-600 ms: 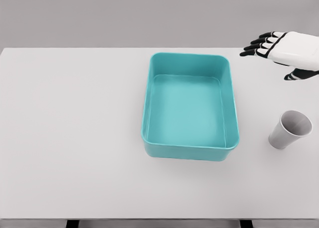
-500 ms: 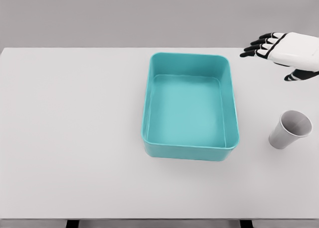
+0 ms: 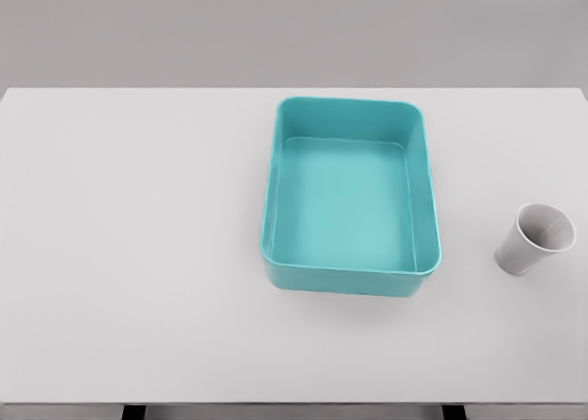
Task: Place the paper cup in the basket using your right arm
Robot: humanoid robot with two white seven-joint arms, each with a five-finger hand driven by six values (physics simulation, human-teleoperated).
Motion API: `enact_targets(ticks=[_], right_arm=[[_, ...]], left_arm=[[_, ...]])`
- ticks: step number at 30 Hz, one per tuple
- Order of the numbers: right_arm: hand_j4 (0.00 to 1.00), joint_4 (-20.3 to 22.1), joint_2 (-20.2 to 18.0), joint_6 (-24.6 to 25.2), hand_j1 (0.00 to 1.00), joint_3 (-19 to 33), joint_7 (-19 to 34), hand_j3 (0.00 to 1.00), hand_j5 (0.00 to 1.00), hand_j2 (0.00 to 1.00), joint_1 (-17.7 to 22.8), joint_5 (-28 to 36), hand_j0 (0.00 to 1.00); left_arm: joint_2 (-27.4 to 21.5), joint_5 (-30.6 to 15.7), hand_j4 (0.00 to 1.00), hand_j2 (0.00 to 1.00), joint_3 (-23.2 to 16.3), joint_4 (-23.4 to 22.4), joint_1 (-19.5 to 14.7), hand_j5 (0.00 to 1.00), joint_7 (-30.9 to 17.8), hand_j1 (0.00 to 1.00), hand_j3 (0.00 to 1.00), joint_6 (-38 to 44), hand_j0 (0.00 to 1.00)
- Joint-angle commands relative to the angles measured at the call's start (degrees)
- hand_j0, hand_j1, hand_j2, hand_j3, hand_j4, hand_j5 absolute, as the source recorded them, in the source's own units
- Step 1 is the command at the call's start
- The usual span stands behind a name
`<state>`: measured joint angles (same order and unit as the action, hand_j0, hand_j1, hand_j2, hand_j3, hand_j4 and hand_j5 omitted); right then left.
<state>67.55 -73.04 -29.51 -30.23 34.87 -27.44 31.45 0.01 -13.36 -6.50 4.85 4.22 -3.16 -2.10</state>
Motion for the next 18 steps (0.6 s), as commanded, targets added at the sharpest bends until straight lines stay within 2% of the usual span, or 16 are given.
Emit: enact_targets(ticks=[1,3,11,18], right_arm=[[1.0,-3.4,-3.7,-2.8,1.0,0.0,0.1,1.0,1.0,1.0,0.5,5.7,1.0],[1.0,-3.5,-4.5,-4.9,1.0,-0.9,0.1,1.0,1.0,1.0,3.2,5.7,1.0],[1.0,-2.5,-2.5,-5.5,1.0,-11.3,0.1,1.0,1.0,1.0,3.4,5.7,1.0],[1.0,-1.4,-0.7,-5.5,1.0,-15.4,0.1,1.0,1.0,1.0,3.4,5.6,1.0]], left_arm=[[0.0,0.0,1.0,1.0,0.0,0.0,0.0,1.0,0.0,1.0,1.0,0.0,1.0],[0.0,0.0,1.0,1.0,0.0,0.0,0.1,1.0,0.0,1.0,1.0,0.0,1.0],[0.0,0.0,1.0,1.0,0.0,0.0,0.1,1.0,0.0,1.0,1.0,0.0,1.0],[0.0,0.0,1.0,1.0,0.0,0.0,0.0,1.0,0.0,1.0,1.0,0.0,1.0]])
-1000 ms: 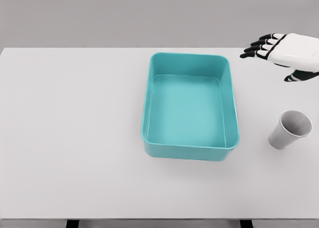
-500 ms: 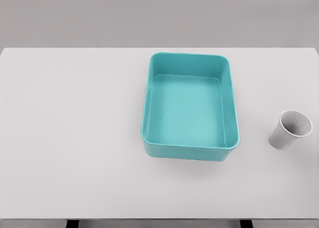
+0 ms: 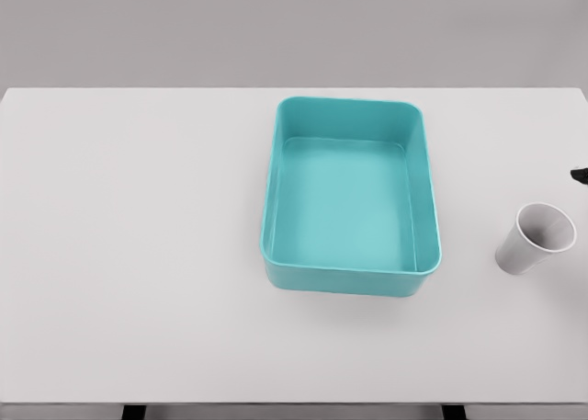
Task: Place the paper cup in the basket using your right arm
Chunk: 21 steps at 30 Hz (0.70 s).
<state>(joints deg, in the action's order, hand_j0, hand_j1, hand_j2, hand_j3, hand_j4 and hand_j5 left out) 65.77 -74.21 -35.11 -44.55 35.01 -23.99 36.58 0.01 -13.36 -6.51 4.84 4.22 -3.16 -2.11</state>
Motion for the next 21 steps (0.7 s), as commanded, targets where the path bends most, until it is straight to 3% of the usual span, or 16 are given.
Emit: enact_targets(ticks=[1,21], right_arm=[[1.0,0.4,0.7,0.1,1.0,-1.7,0.0,1.0,1.0,1.0,0.0,0.3,1.0],[1.0,-0.3,5.3,0.1,1.0,-2.6,0.0,1.0,1.0,1.0,-1.1,0.5,1.0]], left_arm=[[0.0,0.0,1.0,1.0,0.0,0.0,0.0,1.0,0.0,1.0,1.0,0.0,1.0],[0.0,0.0,1.0,1.0,0.0,0.0,0.0,1.0,0.0,1.0,1.0,0.0,1.0]])
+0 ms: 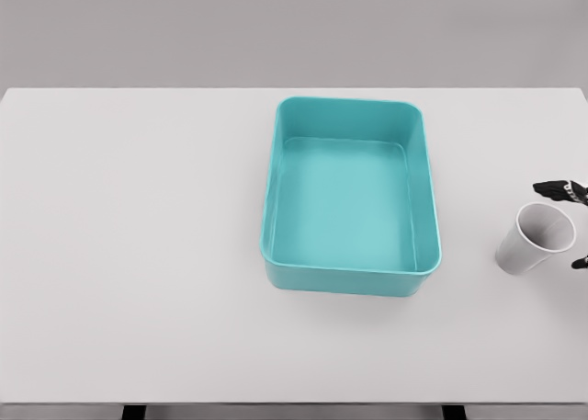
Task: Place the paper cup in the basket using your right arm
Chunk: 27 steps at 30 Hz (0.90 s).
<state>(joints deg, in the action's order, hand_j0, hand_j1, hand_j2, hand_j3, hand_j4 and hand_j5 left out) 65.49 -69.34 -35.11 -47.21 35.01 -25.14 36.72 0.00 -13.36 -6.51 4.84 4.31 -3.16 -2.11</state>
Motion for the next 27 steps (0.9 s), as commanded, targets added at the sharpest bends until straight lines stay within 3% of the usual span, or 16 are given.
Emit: enact_targets(ticks=[1,27], right_arm=[[1.0,0.2,0.7,0.1,1.0,0.1,0.0,1.0,1.0,1.0,0.0,0.4,1.0],[1.0,5.3,1.3,2.2,1.0,-0.3,0.0,1.0,1.0,1.0,-0.1,0.1,1.0]], left_arm=[[0.0,0.0,1.0,1.0,0.0,0.0,-0.1,1.0,0.0,1.0,1.0,0.0,1.0],[0.0,0.0,1.0,1.0,0.0,0.0,0.0,1.0,0.0,1.0,1.0,0.0,1.0]])
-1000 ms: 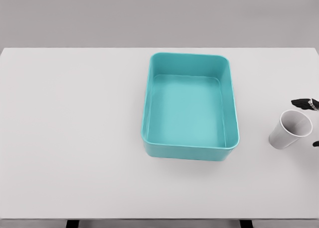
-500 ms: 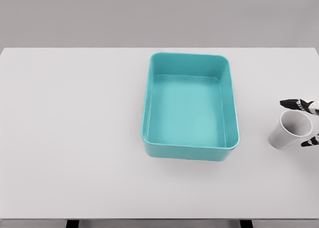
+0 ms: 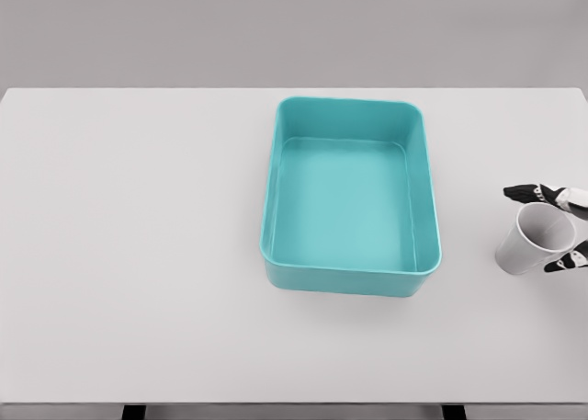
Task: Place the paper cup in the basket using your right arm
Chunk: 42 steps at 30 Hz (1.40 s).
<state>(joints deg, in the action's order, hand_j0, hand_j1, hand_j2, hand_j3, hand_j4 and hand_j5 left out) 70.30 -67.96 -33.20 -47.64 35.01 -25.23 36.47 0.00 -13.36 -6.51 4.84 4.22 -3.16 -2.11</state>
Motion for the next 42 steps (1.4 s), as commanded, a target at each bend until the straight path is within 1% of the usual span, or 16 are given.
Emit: enact_targets(ticks=[1,6,12,15,20,22,25,27,29,34,39,42], right_arm=[[1.0,0.5,-0.2,0.3,1.0,0.1,0.0,1.0,1.0,1.0,0.0,0.4,1.0],[1.0,1.3,-0.1,0.3,1.0,0.1,0.0,1.0,1.0,1.0,0.0,0.4,1.0],[1.0,1.3,-0.1,0.2,1.0,0.1,0.0,1.0,1.0,1.0,0.0,0.4,1.0],[1.0,2.3,-0.2,0.2,1.0,0.1,0.0,1.0,1.0,1.0,0.0,0.4,1.0],[1.0,2.3,-0.2,0.3,1.0,0.2,0.0,1.0,1.0,1.0,0.0,0.5,1.0],[0.97,2.3,-0.2,1.4,0.97,0.2,0.0,0.97,0.97,0.97,0.0,0.4,0.97],[0.78,2.3,-0.2,1.6,0.78,0.2,0.0,0.78,0.78,0.78,0.0,0.5,0.78],[0.73,2.3,-0.2,1.6,0.73,0.2,0.0,0.73,0.73,0.73,0.0,0.5,0.73],[0.72,2.6,-0.2,1.6,0.72,0.2,0.0,0.72,0.72,0.72,0.0,0.4,0.72],[0.74,4.0,-0.3,1.0,0.74,0.7,0.0,0.74,0.74,0.74,-0.1,0.3,0.74],[0.72,4.7,-0.3,0.6,0.72,0.9,0.0,0.72,0.72,0.72,-0.3,0.3,0.72],[0.72,6.1,-0.2,-0.2,0.72,3.3,0.0,0.72,0.72,0.72,-0.3,0.3,0.72]], left_arm=[[0.0,0.0,1.0,1.0,0.0,0.0,0.0,1.0,0.0,1.0,1.0,0.0,1.0],[0.0,0.0,1.0,1.0,0.0,0.0,0.1,1.0,0.0,1.0,1.0,0.0,1.0],[0.0,0.0,1.0,1.0,0.0,0.0,0.0,1.0,0.0,1.0,1.0,0.0,1.0],[0.0,0.0,1.0,1.0,0.0,0.0,0.1,1.0,0.0,1.0,1.0,0.0,1.0],[0.0,0.0,1.0,1.0,0.0,0.0,0.1,1.0,0.0,1.0,1.0,0.0,1.0],[0.0,0.0,1.0,1.0,0.0,0.0,0.1,1.0,0.0,1.0,1.0,0.0,1.0],[0.0,0.0,1.0,1.0,0.0,0.0,0.0,1.0,0.0,1.0,1.0,0.0,1.0],[0.0,0.0,1.0,1.0,0.0,0.0,0.0,1.0,0.0,1.0,1.0,0.0,1.0],[0.0,0.0,1.0,1.0,0.0,0.0,0.0,1.0,0.0,1.0,1.0,0.0,1.0],[0.0,-0.1,1.0,1.0,0.0,0.0,0.1,1.0,0.0,1.0,1.0,0.0,1.0],[0.0,0.0,1.0,1.0,0.0,0.0,0.1,1.0,0.0,1.0,1.0,0.0,1.0],[0.0,0.0,1.0,1.0,0.0,0.0,0.1,1.0,0.0,1.0,1.0,0.0,1.0]])
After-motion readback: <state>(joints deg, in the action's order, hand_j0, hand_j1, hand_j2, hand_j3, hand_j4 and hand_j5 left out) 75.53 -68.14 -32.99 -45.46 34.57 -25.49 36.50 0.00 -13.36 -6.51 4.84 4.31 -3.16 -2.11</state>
